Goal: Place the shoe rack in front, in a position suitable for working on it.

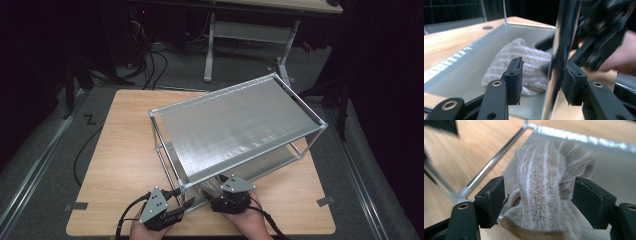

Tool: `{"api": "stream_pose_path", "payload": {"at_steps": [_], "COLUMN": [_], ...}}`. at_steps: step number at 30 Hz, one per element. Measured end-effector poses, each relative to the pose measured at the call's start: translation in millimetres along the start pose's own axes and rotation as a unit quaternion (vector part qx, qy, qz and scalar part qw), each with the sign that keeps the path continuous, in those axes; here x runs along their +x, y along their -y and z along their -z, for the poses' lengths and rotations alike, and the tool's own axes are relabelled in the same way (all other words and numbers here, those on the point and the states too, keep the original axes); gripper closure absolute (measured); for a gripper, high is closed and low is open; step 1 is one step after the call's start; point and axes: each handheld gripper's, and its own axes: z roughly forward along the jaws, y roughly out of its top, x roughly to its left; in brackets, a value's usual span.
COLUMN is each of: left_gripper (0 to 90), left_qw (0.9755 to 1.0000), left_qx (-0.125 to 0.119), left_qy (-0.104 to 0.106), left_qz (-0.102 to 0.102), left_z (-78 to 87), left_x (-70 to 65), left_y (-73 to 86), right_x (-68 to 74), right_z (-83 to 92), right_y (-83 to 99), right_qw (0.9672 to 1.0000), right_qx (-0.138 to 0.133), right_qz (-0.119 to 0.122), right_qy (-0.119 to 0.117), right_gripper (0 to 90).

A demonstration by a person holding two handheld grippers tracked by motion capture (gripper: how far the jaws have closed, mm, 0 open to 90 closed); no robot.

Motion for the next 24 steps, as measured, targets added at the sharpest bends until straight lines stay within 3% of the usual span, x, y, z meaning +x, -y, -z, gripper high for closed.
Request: {"api": "stream_pose_path", "payload": {"at_steps": [1, 4, 9, 12, 15, 18, 21, 24], "left_gripper": [55.4, 58.8, 75.6, 79.8, 79.9, 79.9, 79.8, 78.1], "left_qw": [1.0000, 0.9999, 0.9998, 0.9998, 0.9998, 0.9998, 0.9998, 0.9997], "left_qx": [-0.002, -0.013, -0.020, -0.016, -0.016, -0.016, -0.017, -0.022], "left_qy": [-0.002, 0.002, 0.006, -0.001, 0.000, -0.002, -0.002, -0.003], "left_qz": [-0.001, 0.002, -0.005, -0.014, -0.014, -0.013, -0.013, -0.010], "left_z": [0.8, 3.1, 5.6, 5.3, 5.2, 5.5, 5.5, 4.7], "left_x": [-0.9, -1.1, -3.5, -5.8, -5.5, -6.0, -6.4, -6.6], "left_y": [-0.3, -2.3, -5.2, -5.8, -6.0, -5.8, -5.8, -7.2], "right_x": [-0.5, -0.7, -11.2, -5.6, 11.4, 24.9, 30.0, 32.4], "right_z": [3.7, 12.6, -10.4, -18.7, -21.5, -21.2, -14.4, -12.2], "right_y": [-0.3, 0.0, 11.8, 14.8, 9.9, 7.7, 5.3, 1.6], "right_qw": [1.0000, 0.9992, 0.9995, 0.9989, 0.9980, 0.9967, 0.9977, 0.9989], "right_qx": [-0.005, -0.027, 0.021, 0.026, 0.020, 0.017, -0.004, -0.021], "right_qz": [0.000, 0.012, -0.022, -0.031, -0.014, -0.007, -0.008, -0.007], "right_qy": [0.003, 0.029, 0.005, -0.022, -0.059, -0.079, -0.067, -0.040], "right_gripper": [30.4, 49.9, 63.5, 67.2, 67.6, 66.6, 57.2, 45.6]}}
